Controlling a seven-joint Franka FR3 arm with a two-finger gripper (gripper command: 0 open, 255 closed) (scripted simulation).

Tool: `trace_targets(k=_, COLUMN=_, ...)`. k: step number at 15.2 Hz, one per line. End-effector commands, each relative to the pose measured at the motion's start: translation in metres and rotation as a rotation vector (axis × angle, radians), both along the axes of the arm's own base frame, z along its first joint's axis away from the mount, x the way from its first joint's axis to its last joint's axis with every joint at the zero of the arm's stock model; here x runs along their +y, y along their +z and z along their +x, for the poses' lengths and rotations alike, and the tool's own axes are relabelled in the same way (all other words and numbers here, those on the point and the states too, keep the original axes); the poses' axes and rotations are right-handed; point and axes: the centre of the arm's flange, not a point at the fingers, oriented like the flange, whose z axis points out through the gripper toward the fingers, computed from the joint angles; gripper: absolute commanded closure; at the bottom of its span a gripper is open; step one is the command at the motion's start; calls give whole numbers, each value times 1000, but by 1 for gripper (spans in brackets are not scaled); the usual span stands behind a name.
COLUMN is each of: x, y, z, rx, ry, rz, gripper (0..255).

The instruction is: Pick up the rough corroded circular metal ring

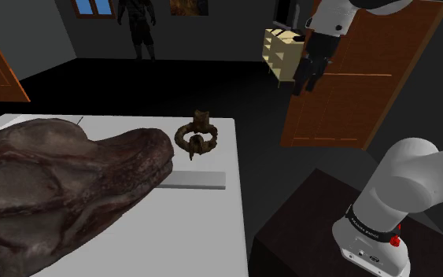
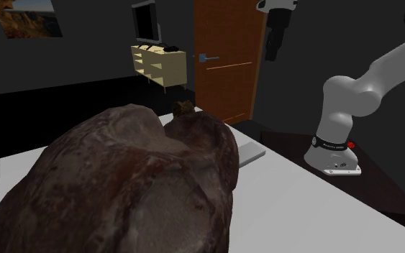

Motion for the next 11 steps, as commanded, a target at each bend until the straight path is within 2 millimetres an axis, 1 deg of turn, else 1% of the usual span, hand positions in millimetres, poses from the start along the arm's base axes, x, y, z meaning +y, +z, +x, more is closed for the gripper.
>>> trace_targets(k=1, x=0, y=0, z=0, rx=0, ry=0, rz=0, gripper=0)
trace_targets(k=11, x=75, y=-54, z=93, rx=-17, ry=-32, rz=-13, gripper=0)
